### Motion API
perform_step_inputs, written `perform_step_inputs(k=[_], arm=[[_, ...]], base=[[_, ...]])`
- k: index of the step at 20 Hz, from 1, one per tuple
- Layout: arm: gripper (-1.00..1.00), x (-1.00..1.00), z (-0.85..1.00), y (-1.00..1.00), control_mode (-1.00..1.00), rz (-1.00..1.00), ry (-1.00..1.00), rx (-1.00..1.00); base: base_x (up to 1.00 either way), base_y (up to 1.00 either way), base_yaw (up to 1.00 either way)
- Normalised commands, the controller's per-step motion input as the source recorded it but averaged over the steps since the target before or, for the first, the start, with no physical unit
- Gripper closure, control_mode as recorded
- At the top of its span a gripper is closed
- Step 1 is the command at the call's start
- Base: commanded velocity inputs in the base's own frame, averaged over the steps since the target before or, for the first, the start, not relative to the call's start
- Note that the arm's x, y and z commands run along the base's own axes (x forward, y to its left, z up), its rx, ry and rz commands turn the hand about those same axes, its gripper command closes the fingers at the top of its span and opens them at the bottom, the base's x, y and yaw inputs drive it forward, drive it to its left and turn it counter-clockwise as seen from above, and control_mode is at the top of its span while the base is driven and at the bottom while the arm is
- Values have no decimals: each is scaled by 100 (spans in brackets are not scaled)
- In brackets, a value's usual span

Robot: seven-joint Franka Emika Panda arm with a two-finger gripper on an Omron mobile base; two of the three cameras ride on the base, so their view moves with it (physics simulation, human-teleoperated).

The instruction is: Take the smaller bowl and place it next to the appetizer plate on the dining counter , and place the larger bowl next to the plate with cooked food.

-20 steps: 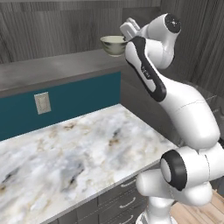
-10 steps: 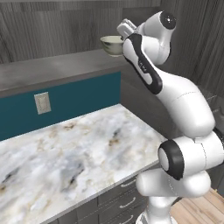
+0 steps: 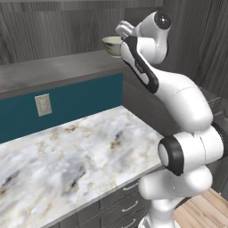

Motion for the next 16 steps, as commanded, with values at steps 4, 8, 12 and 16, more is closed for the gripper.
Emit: perform_step_inputs(k=[4, 8, 12, 16], arm=[[-100, 20, -1, -18, -100, 0, 3, 0], [-100, 37, -3, -9, -100, 0, 13, 0], [-100, 42, -1, 0, -100, 0, 17, 0], [-100, 50, 0, 0, -100, 0, 13, 0]], base=[[0, 0, 0], [0, 0, 0], [0, 0, 0], [0, 0, 0]])
